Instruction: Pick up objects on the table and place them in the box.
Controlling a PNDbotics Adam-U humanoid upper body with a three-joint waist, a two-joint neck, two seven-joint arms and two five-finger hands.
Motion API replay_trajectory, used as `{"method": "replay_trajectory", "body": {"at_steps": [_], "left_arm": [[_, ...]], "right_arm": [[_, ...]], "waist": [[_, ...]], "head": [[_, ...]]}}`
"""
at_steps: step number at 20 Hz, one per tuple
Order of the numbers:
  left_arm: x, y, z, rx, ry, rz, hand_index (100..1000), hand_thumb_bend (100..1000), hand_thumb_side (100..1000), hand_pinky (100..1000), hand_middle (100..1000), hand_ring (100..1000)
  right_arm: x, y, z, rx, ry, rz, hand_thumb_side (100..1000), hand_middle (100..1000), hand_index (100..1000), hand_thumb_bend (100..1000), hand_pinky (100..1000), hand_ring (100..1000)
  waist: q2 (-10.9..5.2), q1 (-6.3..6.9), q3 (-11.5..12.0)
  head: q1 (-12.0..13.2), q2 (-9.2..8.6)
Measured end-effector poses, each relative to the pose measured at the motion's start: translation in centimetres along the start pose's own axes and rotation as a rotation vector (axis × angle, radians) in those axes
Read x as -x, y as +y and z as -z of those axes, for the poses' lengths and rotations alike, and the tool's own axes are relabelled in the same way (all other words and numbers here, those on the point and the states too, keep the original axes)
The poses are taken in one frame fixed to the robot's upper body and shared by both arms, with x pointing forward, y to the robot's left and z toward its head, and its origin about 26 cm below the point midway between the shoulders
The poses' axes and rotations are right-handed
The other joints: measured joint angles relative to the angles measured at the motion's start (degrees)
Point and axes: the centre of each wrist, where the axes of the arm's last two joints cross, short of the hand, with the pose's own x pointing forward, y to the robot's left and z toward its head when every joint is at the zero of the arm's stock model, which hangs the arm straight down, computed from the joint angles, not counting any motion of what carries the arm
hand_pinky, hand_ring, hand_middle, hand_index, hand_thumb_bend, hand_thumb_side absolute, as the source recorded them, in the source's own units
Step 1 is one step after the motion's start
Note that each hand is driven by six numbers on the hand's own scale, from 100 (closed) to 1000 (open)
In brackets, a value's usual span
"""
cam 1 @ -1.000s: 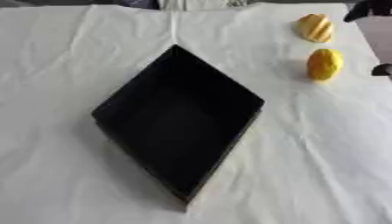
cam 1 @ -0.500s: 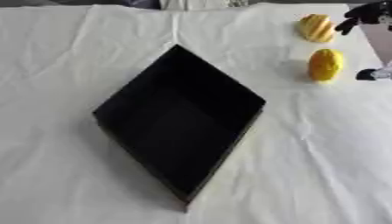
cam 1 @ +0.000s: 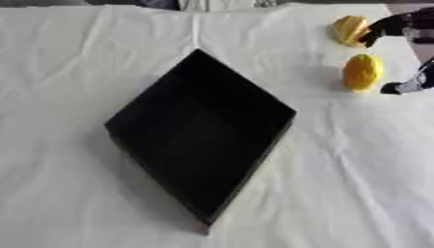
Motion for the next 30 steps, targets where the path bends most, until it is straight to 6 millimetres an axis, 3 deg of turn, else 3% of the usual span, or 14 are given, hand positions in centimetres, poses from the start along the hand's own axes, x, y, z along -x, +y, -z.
{"method": "replay_trajectory", "body": {"at_steps": [8,12,15,16,17,21,27,30], "left_arm": [[0.0,-0.1,-0.1,0.001,0.003,-0.005,881,405,502,824,752,760],[0.0,-0.2,-0.2,0.001,0.010,-0.011,881,402,504,824,752,759],[0.0,-0.2,-0.3,0.005,0.012,-0.012,880,401,505,824,752,759],[0.0,-0.2,-0.3,0.006,0.012,-0.013,880,401,505,824,752,759],[0.0,-0.3,-0.3,0.007,0.013,-0.013,880,400,506,824,752,759],[0.0,-0.3,-0.4,0.008,0.015,-0.018,880,399,508,824,753,759],[0.0,-0.4,-0.4,0.009,0.020,-0.022,881,398,507,824,753,759],[0.0,-0.4,-0.4,0.010,0.021,-0.023,881,398,506,824,753,759]], "right_arm": [[0.6,1.1,0.9,-0.015,0.031,0.026,309,806,948,479,906,1000],[1.0,1.6,1.0,-0.022,0.056,0.032,231,789,923,490,903,1000],[1.3,2.0,1.1,-0.020,0.071,0.044,111,715,855,304,891,976],[1.3,2.1,1.1,-0.017,0.074,0.050,109,710,852,291,890,974],[1.3,2.1,1.2,-0.013,0.077,0.055,100,656,818,204,878,952],[1.3,2.2,1.4,0.031,0.089,0.080,100,551,724,106,846,883],[1.2,2.2,1.5,0.083,0.096,0.119,100,431,596,137,824,830],[1.1,2.1,1.5,0.112,0.093,0.143,100,411,575,124,822,825]], "waist": [[0.39,0.18,0.3],[0.58,0.26,0.5],[0.60,0.30,0.5],[0.62,0.32,0.5],[0.63,0.32,0.5],[0.64,0.32,0.5],[0.64,0.19,0.6],[0.64,0.17,0.6]], "head": [[0.0,-0.37],[0.0,-0.51],[0.0,-0.51],[0.0,-0.52],[0.0,-0.52],[-0.1,-0.54],[-0.3,-0.54],[-0.3,-0.54]]}}
